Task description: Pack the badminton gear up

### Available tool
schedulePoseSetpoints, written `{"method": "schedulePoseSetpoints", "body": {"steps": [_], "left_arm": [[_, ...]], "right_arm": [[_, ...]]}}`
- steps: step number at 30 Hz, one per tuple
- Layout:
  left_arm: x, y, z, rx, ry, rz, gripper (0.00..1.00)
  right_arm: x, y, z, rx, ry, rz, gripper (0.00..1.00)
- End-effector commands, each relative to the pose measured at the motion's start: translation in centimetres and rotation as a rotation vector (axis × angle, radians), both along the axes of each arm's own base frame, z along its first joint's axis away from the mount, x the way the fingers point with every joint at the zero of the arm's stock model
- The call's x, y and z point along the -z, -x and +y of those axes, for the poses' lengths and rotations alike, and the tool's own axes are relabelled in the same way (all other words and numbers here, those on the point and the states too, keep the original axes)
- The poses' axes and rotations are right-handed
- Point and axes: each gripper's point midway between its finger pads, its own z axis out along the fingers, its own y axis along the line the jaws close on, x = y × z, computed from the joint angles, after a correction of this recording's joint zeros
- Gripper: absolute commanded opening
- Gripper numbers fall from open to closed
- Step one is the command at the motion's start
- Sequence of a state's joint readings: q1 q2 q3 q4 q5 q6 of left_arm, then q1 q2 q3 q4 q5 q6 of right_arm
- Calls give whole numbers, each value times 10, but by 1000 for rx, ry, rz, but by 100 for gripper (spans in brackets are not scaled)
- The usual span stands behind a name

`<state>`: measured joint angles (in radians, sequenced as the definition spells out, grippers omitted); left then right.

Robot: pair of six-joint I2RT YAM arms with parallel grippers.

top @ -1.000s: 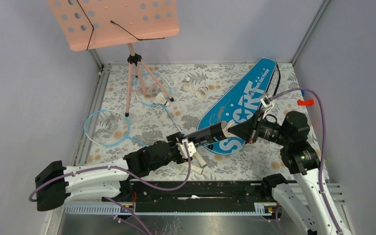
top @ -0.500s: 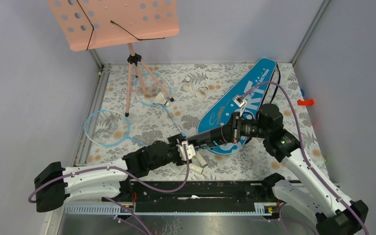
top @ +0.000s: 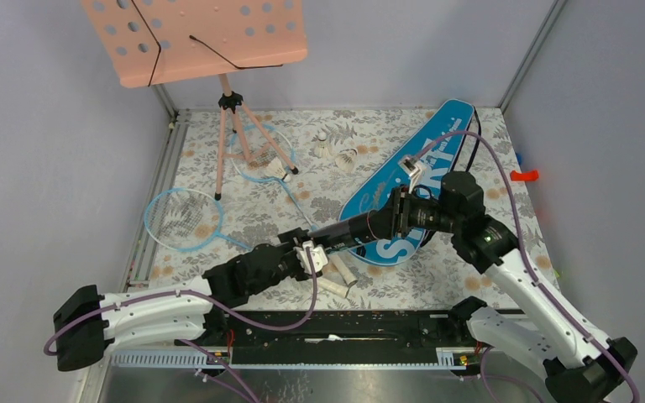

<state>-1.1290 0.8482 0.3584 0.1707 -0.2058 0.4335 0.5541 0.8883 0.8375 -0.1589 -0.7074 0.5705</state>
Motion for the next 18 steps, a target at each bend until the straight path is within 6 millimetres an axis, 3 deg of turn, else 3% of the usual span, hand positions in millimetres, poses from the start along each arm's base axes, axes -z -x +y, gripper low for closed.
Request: {"method": "schedulePoseSetpoints", "body": {"steps": [1, 12, 18], "left_arm": [[-66, 11, -30, 98, 254, -77, 7], [-72, 5, -10, 9, 324, -87, 7], [-96, -19, 17, -212, 459, -121, 7]], "right_arm": [[-11, 2, -18, 84, 109, -113, 54], [-73, -5, -88, 428, 150, -380, 99], [-72, -30, -103, 553, 239, -396, 100]]}}
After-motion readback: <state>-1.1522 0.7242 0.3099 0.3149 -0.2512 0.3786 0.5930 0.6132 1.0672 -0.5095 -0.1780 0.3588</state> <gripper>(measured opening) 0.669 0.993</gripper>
